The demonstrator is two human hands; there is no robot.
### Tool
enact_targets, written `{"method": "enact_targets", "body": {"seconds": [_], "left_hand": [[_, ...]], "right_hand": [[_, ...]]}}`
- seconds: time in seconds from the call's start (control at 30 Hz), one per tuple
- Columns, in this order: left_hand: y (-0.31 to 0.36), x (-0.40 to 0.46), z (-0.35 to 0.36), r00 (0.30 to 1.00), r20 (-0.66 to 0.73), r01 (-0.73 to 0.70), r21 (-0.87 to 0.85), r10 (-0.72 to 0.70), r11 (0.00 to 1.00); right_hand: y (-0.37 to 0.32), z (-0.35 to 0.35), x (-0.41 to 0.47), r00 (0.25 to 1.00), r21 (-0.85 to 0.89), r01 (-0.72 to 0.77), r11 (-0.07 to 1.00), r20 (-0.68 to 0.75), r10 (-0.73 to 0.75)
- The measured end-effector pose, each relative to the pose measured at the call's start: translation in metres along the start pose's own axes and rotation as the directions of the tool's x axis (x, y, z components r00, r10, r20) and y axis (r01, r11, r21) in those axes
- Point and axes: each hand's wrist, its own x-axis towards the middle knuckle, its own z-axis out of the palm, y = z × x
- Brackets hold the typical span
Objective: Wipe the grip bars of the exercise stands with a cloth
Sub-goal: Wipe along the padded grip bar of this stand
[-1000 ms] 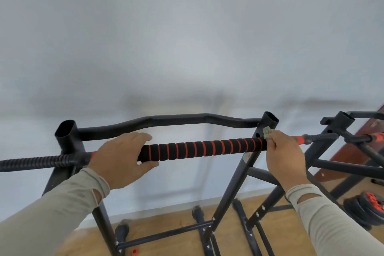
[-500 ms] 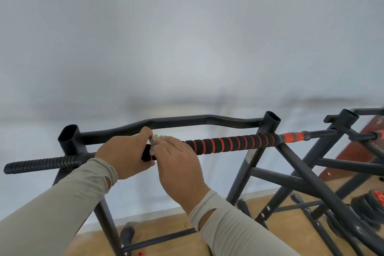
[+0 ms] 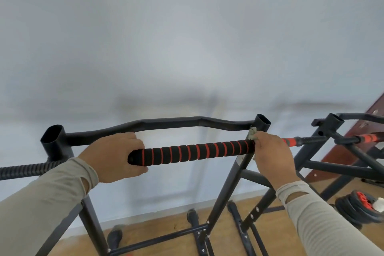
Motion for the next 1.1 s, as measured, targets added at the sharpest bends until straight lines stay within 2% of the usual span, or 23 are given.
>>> {"method": "enact_targets", "body": {"seconds": [0.13, 0.2, 0.3, 0.4, 0.5, 0.6, 0.67, 0.77, 0.87, 1.0, 1.1], "left_hand": [[0.002, -0.012, 0.017, 0.988, -0.152, 0.001, -0.054, -0.009, 0.999], [0.005, -0.016, 0.019, 0.975, -0.219, 0.014, -0.079, -0.031, 0.997], [0.009, -0.014, 0.013, 0.975, -0.21, 0.051, -0.122, -0.076, 0.991], [0.009, -0.012, 0.01, 0.978, -0.195, 0.054, -0.111, -0.075, 0.992], [0.008, -0.01, 0.012, 0.969, -0.239, 0.04, -0.081, -0.058, 0.996], [0.006, -0.009, 0.016, 0.966, -0.256, 0.006, -0.037, -0.016, 0.999], [0.004, -0.008, 0.017, 0.97, -0.242, 0.006, -0.016, -0.009, 1.0], [0.004, -0.006, 0.013, 0.978, -0.193, 0.063, -0.061, -0.074, 0.996], [0.002, -0.004, 0.008, 0.989, -0.113, 0.093, -0.044, -0.098, 0.995], [-0.003, 0.0, 0.01, 0.99, -0.132, 0.056, 0.01, -0.054, 0.998], [-0.006, 0.001, 0.013, 0.987, -0.161, -0.003, 0.046, 0.011, 0.999]], "right_hand": [[-0.015, 0.012, -0.01, 0.991, 0.306, -0.082, 0.949, -0.078, 0.11], [-0.032, 0.015, -0.018, 0.988, 0.367, -0.021, 0.93, -0.134, 0.075], [-0.069, 0.022, -0.031, 0.985, 0.407, 0.068, 0.911, -0.175, 0.005], [-0.118, 0.029, -0.047, 0.959, 0.419, 0.257, 0.871, -0.22, -0.177], [-0.181, 0.04, -0.067, 0.879, 0.416, 0.469, 0.779, -0.31, -0.364], [-0.228, 0.042, -0.085, 0.798, 0.437, 0.603, 0.667, -0.312, -0.516], [-0.227, 0.038, -0.087, 0.752, 0.376, 0.659, 0.652, -0.318, -0.577], [-0.189, 0.031, -0.077, 0.693, 0.31, 0.721, 0.62, -0.356, -0.627], [-0.133, 0.031, -0.055, 0.748, 0.242, 0.651, 0.72, -0.371, -0.551], [-0.048, 0.023, -0.018, 0.936, 0.091, 0.342, 0.935, -0.125, -0.33], [-0.002, 0.008, 0.006, 0.995, -0.005, 0.103, 0.995, -0.014, -0.103]]}}
